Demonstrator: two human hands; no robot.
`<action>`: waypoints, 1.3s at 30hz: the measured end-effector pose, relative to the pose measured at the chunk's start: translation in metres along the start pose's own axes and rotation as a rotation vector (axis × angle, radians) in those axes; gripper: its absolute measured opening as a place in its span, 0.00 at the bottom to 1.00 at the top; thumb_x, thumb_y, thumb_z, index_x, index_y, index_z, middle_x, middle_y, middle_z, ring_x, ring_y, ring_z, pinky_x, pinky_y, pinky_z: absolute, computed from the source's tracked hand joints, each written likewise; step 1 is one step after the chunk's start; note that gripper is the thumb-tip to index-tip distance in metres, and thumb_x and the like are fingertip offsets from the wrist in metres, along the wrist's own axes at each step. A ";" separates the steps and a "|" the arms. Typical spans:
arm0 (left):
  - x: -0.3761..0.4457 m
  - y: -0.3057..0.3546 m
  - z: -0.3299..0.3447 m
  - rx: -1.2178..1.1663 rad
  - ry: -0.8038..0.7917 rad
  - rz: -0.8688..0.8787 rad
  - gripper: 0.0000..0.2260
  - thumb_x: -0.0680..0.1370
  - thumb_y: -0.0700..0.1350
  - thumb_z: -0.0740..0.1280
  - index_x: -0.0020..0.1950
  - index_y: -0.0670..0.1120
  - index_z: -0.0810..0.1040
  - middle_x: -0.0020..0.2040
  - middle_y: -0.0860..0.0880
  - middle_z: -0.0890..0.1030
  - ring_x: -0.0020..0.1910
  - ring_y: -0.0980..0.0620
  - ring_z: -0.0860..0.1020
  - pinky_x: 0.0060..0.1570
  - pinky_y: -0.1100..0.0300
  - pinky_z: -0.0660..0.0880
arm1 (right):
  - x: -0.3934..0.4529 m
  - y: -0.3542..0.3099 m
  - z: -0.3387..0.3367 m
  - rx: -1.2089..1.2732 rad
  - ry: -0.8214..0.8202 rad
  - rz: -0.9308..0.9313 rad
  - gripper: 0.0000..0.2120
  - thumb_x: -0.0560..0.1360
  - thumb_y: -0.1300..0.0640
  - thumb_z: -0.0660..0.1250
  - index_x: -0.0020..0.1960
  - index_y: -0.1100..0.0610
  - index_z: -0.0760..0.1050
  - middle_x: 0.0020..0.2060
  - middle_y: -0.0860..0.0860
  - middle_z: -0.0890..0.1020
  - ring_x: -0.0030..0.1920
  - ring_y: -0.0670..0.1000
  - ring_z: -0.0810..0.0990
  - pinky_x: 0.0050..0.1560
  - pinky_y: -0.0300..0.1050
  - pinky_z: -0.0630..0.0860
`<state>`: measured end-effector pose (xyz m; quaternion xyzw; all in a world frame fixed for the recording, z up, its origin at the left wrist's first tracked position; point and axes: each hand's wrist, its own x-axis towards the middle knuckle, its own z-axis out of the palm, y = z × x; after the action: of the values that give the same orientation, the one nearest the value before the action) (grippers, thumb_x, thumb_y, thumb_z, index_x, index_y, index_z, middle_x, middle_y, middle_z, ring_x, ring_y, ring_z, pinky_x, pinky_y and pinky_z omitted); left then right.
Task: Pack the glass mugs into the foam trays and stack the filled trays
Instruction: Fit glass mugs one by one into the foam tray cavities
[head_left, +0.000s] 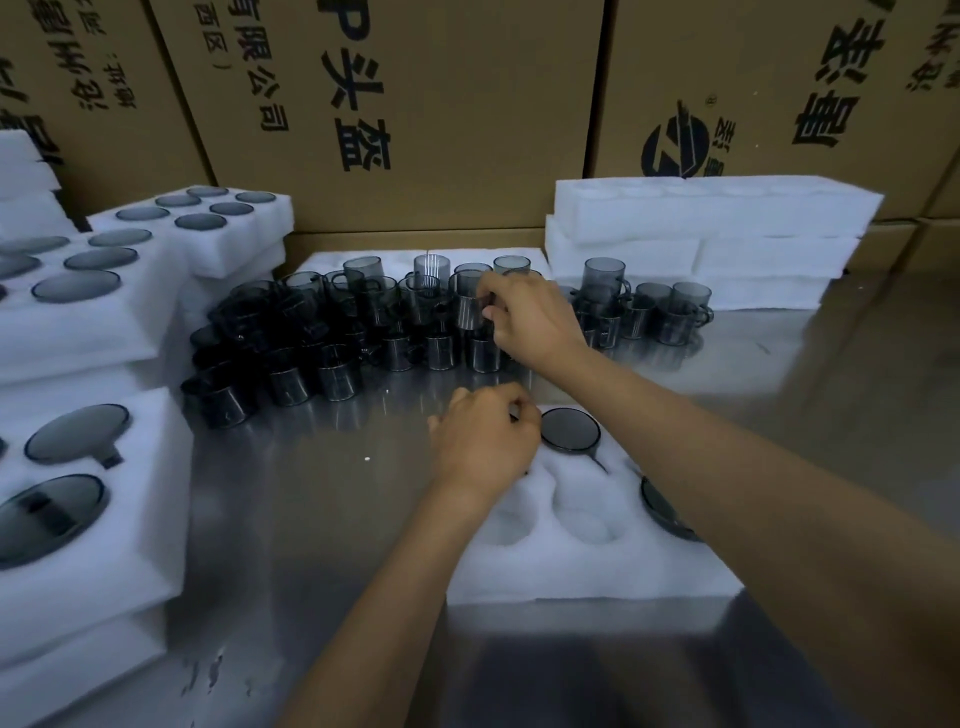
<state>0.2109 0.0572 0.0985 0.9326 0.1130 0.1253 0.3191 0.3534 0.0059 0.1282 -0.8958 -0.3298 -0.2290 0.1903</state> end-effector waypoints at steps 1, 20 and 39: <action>0.000 0.000 -0.001 -0.062 -0.017 -0.010 0.12 0.79 0.46 0.60 0.56 0.53 0.82 0.51 0.52 0.84 0.58 0.46 0.76 0.64 0.48 0.68 | -0.007 0.001 -0.007 0.025 0.024 -0.011 0.07 0.79 0.60 0.63 0.56 0.55 0.76 0.47 0.54 0.83 0.52 0.58 0.77 0.49 0.49 0.72; -0.059 0.006 -0.021 -0.375 0.055 0.185 0.09 0.79 0.42 0.67 0.57 0.48 0.84 0.46 0.63 0.81 0.46 0.74 0.76 0.46 0.80 0.68 | -0.193 -0.020 -0.097 0.705 0.093 0.301 0.25 0.67 0.52 0.79 0.58 0.43 0.70 0.50 0.43 0.74 0.46 0.43 0.75 0.46 0.35 0.73; -0.082 -0.003 -0.013 -0.207 0.118 0.308 0.14 0.80 0.55 0.62 0.64 0.59 0.79 0.52 0.75 0.74 0.60 0.75 0.67 0.72 0.51 0.60 | -0.216 -0.013 -0.084 0.330 0.097 0.162 0.27 0.72 0.31 0.62 0.64 0.45 0.75 0.51 0.39 0.75 0.57 0.40 0.72 0.59 0.34 0.61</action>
<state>0.1290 0.0430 0.0933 0.8921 -0.0261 0.2383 0.3831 0.1745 -0.1344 0.0840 -0.8640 -0.2803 -0.1988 0.3681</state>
